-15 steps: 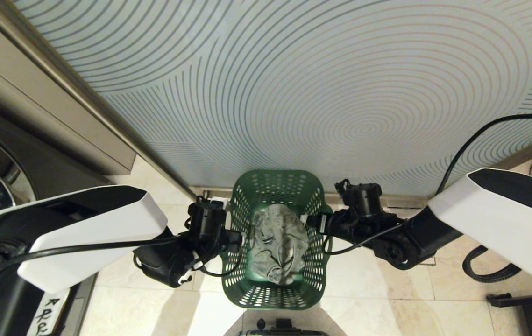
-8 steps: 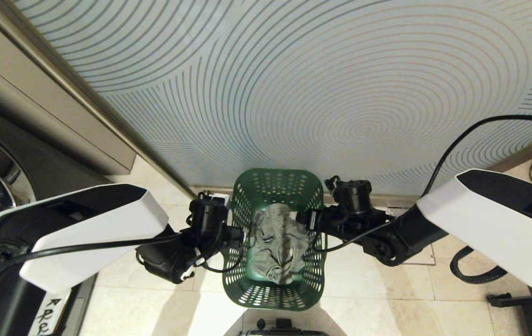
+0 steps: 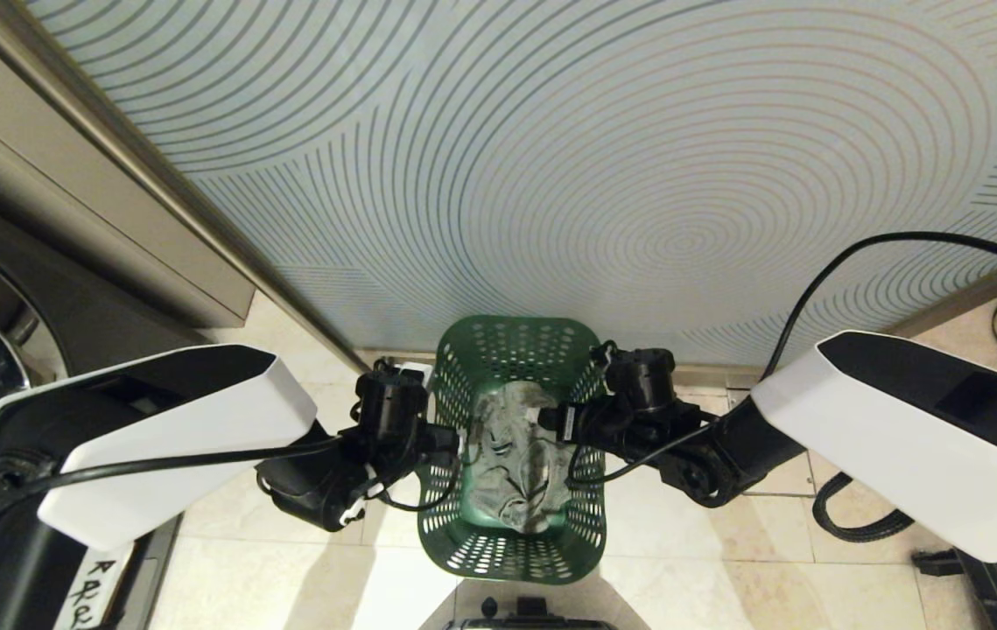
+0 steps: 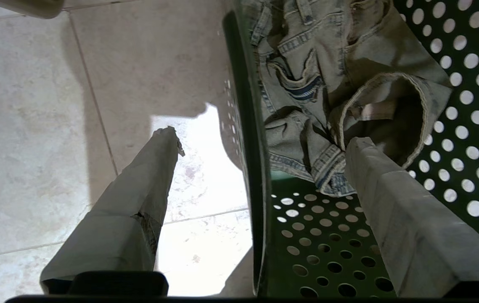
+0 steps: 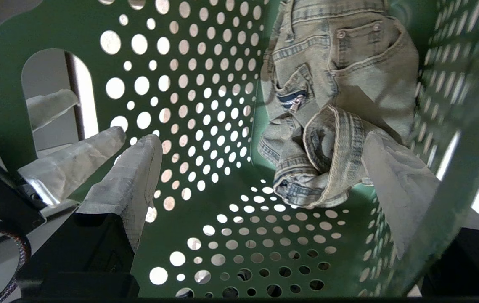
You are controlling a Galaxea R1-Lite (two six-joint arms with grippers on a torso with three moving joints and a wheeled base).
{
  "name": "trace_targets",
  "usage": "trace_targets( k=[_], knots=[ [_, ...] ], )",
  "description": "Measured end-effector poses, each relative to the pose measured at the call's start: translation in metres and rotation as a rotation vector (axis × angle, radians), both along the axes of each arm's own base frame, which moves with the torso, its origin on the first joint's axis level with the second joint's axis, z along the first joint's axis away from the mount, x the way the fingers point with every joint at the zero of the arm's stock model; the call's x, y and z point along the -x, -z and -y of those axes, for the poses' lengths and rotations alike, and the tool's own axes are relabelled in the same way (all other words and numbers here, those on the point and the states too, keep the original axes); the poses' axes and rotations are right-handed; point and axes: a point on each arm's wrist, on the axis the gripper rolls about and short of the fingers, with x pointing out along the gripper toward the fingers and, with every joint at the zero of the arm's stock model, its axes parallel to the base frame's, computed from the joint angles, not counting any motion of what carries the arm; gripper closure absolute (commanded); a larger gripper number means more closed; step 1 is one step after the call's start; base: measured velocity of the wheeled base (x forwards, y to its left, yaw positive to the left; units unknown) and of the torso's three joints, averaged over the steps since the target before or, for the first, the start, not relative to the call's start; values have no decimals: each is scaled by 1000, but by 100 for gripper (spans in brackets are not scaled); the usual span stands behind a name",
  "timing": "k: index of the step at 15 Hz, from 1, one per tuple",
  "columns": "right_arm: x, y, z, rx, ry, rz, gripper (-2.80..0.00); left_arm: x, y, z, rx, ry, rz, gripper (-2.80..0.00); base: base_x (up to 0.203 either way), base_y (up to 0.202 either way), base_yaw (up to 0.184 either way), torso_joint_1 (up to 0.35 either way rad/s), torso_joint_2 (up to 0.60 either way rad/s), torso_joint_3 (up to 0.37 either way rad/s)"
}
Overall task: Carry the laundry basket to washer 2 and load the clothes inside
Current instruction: Pick up the clothes basket and put it beside the washing machine
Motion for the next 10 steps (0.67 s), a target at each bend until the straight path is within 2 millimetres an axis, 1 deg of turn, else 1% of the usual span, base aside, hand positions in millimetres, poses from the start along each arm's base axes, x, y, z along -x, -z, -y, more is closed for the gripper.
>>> trace_targets(
  k=[5,10],
  knots=[
    [-2,7,-1,-12,1,47,-280,0,2,1,3,6,-4,-280,0,0,0,0,0,0],
    [3,17,-5,3,-9,20,-280,0,2,1,4,7,-2,-280,0,0,0,0,0,0]
  ],
)
